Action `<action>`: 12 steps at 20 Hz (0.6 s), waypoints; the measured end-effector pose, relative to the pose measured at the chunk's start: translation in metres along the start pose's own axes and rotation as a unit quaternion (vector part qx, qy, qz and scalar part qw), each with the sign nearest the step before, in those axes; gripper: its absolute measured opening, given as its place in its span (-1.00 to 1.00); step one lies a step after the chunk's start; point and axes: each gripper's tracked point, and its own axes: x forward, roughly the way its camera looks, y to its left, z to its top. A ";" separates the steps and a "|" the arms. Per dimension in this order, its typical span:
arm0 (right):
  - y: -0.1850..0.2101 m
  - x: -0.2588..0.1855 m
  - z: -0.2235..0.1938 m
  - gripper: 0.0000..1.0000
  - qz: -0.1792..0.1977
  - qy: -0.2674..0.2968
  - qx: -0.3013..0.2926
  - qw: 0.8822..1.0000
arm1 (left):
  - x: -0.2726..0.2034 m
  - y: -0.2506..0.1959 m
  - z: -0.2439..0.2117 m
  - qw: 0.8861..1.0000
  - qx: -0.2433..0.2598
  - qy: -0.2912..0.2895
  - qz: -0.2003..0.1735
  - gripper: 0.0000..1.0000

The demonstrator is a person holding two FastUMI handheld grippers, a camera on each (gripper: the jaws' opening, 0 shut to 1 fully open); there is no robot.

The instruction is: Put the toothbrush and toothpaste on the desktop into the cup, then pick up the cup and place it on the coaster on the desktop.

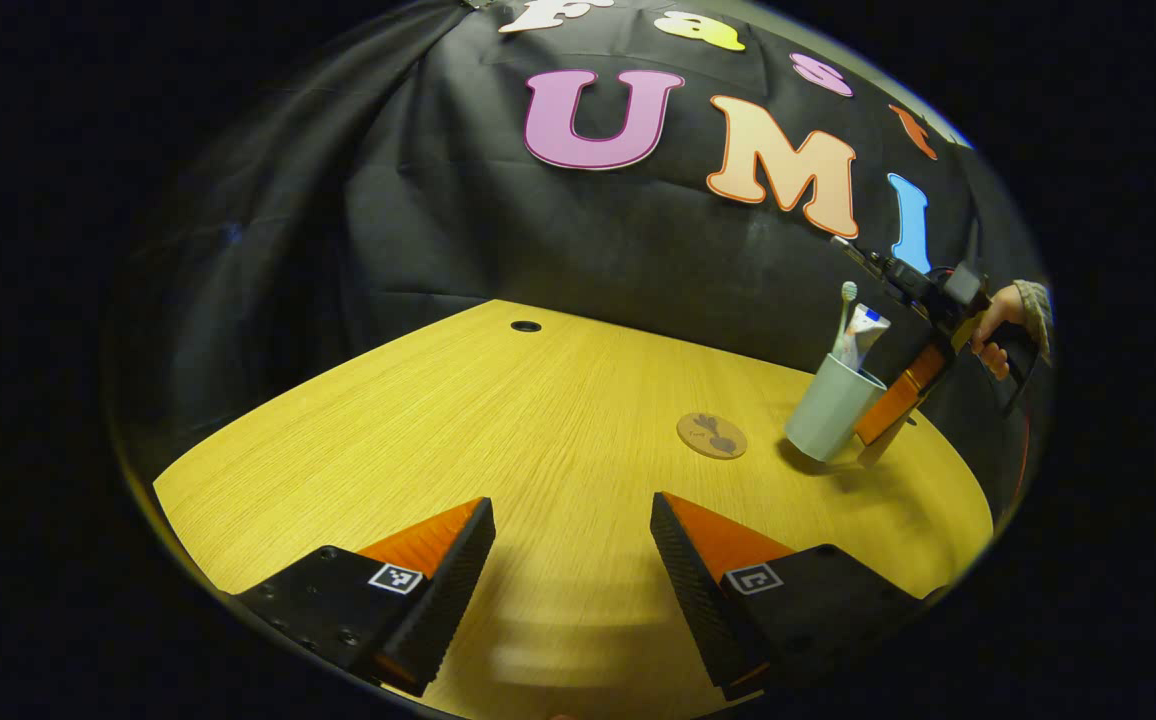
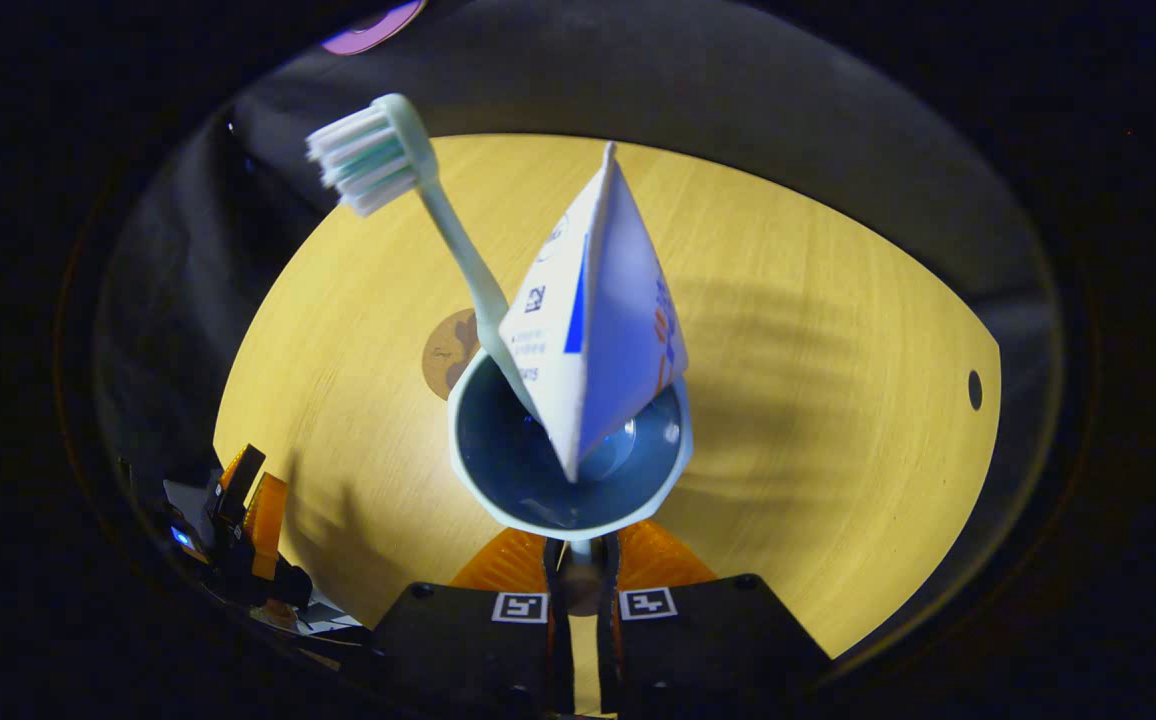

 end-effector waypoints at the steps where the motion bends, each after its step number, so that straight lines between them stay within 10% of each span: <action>1: 0.003 0.002 -0.003 -0.77 0.004 0.000 -0.005 1.000 | 0.000 0.002 0.003 1.000 -0.002 -0.006 0.001 0.87; 12: -0.002 0.001 0.002 -0.77 0.001 0.016 -0.046 0.999 | -0.004 0.048 -0.004 0.999 -0.029 0.008 0.041 0.87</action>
